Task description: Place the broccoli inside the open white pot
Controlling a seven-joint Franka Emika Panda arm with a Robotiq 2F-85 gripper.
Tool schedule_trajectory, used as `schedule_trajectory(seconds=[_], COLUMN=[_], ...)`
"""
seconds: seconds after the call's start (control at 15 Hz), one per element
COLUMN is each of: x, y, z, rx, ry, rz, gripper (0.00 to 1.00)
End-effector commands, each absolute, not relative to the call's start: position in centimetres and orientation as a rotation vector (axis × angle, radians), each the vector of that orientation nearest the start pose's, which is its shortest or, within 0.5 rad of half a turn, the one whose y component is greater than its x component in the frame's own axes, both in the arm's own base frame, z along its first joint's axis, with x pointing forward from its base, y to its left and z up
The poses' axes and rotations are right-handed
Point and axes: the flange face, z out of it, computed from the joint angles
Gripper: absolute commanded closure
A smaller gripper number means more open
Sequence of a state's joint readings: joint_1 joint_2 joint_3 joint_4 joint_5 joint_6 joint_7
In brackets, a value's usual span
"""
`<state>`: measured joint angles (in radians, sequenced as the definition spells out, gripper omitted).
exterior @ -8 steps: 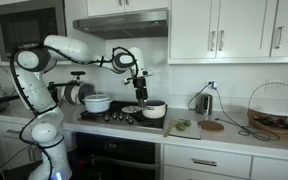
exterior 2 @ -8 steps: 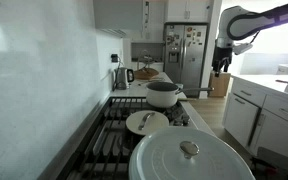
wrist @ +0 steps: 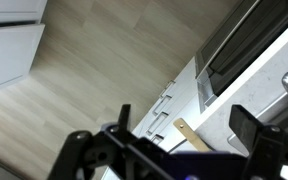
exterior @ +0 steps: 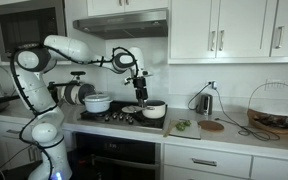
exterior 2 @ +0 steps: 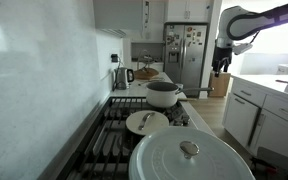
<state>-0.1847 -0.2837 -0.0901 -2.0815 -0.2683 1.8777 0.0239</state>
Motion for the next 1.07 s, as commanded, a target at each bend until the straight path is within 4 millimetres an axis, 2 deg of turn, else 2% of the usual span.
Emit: schedule_trajectory(seconds=[0.0,0.27,0.47,0.67,1.0], x=[46.6,49.7,52.9,56.6,62.5], y=[-13.7,-10.4,-8.9,-8.9,-10.6], z=[56.8,58.6,59.4,59.9,59.7], rx=[-3.310,-3.169,-3.074,-3.001,-2.926], ry=[0.400,0.497,0.606,0.718,0.879], rz=[-0.089,-0.169,-0.263,-0.395,-0.608], gripper=[0.00,0.00,0.00,0.00,0.00])
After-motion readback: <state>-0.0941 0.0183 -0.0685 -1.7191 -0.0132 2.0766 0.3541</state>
